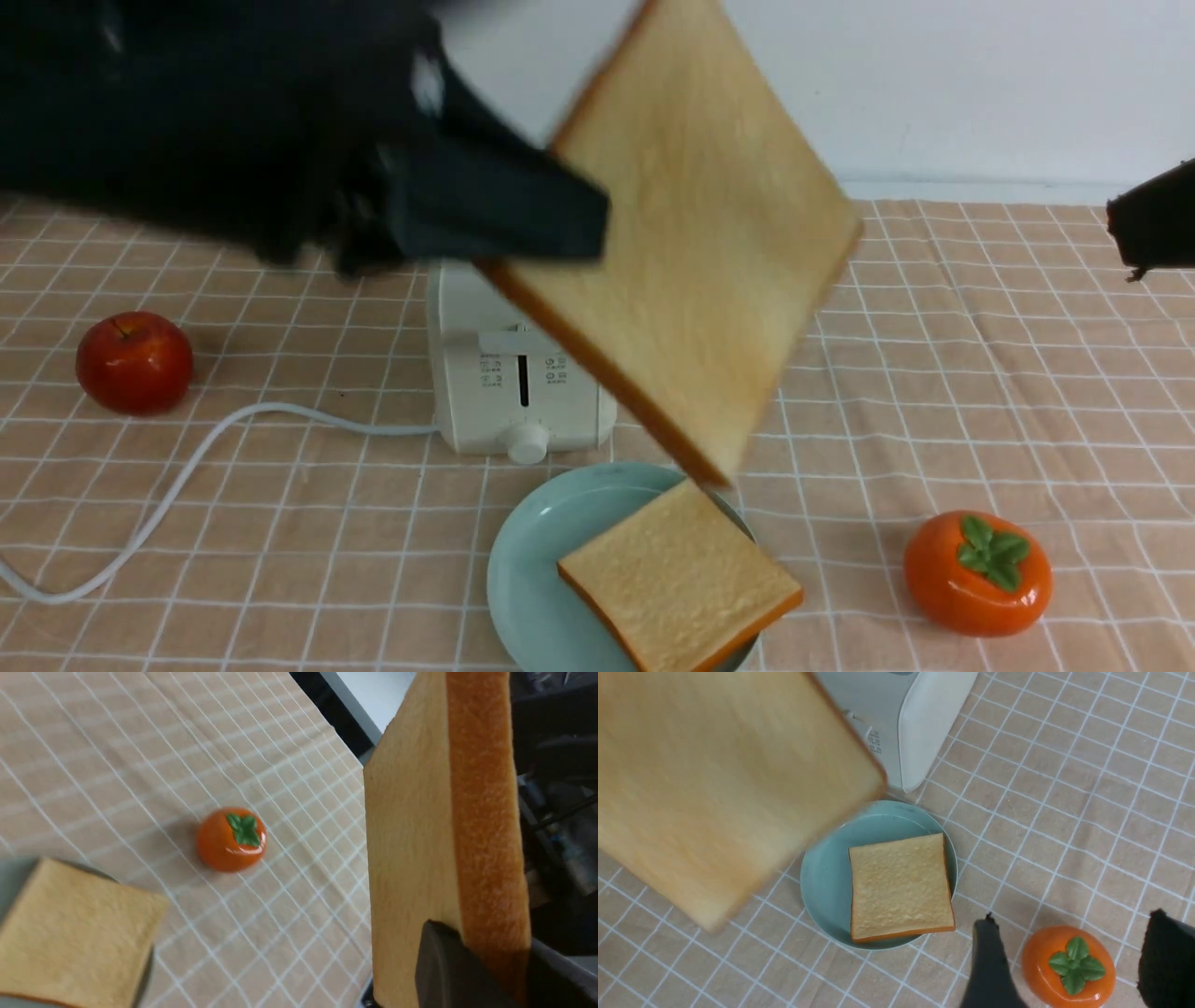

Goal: Take toasted bread from bread machine on light coffee tablecloth place on plate.
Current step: 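Place the slice of bread on the plate with the left gripper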

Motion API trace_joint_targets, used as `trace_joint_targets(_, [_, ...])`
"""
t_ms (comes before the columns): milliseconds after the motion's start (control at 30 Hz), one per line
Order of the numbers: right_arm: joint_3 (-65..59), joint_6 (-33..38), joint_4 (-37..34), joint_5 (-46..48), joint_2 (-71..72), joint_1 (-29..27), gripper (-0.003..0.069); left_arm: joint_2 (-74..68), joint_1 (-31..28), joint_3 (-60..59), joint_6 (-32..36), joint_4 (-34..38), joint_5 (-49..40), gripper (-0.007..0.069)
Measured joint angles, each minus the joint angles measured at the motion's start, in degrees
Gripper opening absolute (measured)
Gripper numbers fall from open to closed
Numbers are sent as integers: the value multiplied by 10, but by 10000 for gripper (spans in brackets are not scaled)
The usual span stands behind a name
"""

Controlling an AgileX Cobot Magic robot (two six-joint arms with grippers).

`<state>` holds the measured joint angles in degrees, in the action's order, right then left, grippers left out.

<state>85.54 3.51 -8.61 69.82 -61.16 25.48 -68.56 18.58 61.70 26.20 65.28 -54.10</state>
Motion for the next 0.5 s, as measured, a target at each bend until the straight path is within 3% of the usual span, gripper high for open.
trace_joint_targets(167, [0,0,1,0,0,0,421,-52,0,-201,183,240,140,75])
trace_joint_targets(267, [0,0,1,0,0,0,421,-96,0,-236,267,293,174,75])
trace_joint_targets(500, [0,0,1,0,0,0,421,-190,0,-236,294,316,177,75])
